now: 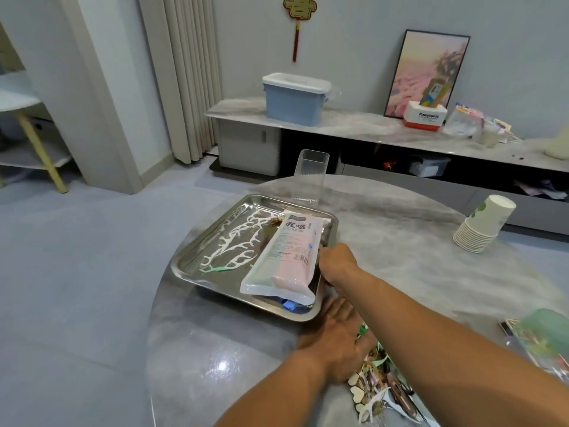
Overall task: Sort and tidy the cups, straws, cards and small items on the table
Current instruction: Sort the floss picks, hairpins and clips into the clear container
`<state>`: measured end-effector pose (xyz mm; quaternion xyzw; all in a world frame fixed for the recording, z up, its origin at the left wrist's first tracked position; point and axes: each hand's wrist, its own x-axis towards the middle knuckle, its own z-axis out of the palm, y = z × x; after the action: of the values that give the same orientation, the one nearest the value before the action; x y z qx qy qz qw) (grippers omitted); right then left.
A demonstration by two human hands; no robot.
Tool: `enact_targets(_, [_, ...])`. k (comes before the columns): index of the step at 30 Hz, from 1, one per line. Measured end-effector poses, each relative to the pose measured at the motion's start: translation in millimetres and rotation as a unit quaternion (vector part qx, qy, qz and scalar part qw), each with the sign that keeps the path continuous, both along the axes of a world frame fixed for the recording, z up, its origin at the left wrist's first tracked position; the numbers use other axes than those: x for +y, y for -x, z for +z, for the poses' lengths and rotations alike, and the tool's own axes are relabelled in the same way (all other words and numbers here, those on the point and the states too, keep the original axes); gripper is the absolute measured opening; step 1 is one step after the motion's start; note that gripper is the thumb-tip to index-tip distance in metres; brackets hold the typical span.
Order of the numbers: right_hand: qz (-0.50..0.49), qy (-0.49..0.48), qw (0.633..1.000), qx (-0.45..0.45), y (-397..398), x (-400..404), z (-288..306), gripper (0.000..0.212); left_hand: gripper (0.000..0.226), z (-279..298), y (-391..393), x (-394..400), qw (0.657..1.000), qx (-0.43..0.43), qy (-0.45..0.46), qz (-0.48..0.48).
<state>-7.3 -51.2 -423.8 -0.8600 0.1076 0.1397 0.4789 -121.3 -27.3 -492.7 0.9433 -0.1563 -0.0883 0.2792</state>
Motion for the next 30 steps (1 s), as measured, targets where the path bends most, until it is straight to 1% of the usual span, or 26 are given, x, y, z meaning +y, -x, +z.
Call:
enact_targets(4, [0.014, 0.025, 1.0, -0.011, 4.9, 0.3, -13.3, 0.019, 0.084, 4.5, 2.2, 1.6, 0.999, -0.013, -0.045, -0.006])
enact_targets(7, [0.027, 0.023, 0.999, -0.005, 6.2, 1.7, -22.2, 0.015, 0.071, 4.1, 2.0, 2.4, 0.996, -0.027, -0.079, -0.012])
enact_targets(10, [0.044, 0.032, 0.999, 0.0, 3.3, 5.7, -26.2, 0.03, 0.067, -3.0, 0.4, -0.3, 0.992, -0.056, -0.109, -0.017])
enact_targets(12, [0.056, 0.058, 0.997, 0.0, 2.1, 9.8, -27.8, 0.032, 0.062, -9.2, 0.2, -0.4, 0.987, -0.066, -0.148, -0.018])
enact_targets(13, [0.064, 0.073, 0.995, -0.002, 1.4, 8.2, -28.2, 0.029, 0.061, -11.0, -1.8, -1.2, 0.984, -0.07, -0.16, -0.02])
enact_targets(15, [0.088, 0.113, 0.99, -0.015, 3.5, 5.8, -29.3, 0.023, 0.058, -14.7, -4.8, 2.2, 0.986, -0.085, -0.142, -0.017])
enact_targets(16, [0.099, 0.13, 0.986, -0.028, 4.8, 4.4, -28.5, 0.026, 0.057, -14.7, -5.6, 5.3, 0.989, -0.094, -0.118, -0.008])
enact_targets(19, [0.111, 0.154, 0.977, -0.091, 10.4, -26.3, -15.3, 0.037, 0.069, -7.7, -6.6, 0.0, 0.994, -0.109, -0.027, 0.004])
enact_targets(21, [0.107, 0.15, 0.97, -0.157, 17.3, -59.0, -4.9, 0.049, 0.064, -6.6, -7.6, -0.4, 0.993, -0.11, 0.025, 0.023])
enact_targets(23, [0.091, 0.127, 0.97, -0.185, 24.4, -99.5, -2.0, 0.056, 0.063, -6.6, -9.6, 0.0, 0.996, -0.076, 0.025, 0.035])
enact_targets(25, [0.096, 0.115, 0.974, -0.169, 35.3, -140.0, -4.9, 0.055, 0.067, -6.1, -11.0, -3.0, 0.998, -0.048, 0.0, 0.033])
enact_targets(27, [0.125, 0.12, 0.975, -0.138, 44.6, -168.5, -12.8, 0.05, 0.067, -5.7, -12.3, -5.9, 0.999, -0.043, -0.011, 0.029])
enact_targets(30, [0.174, 0.146, 0.968, -0.107, 55.2, -187.4, -28.2, 0.053, 0.067, -4.6, -13.6, -7.1, 0.998, -0.045, -0.021, 0.027])
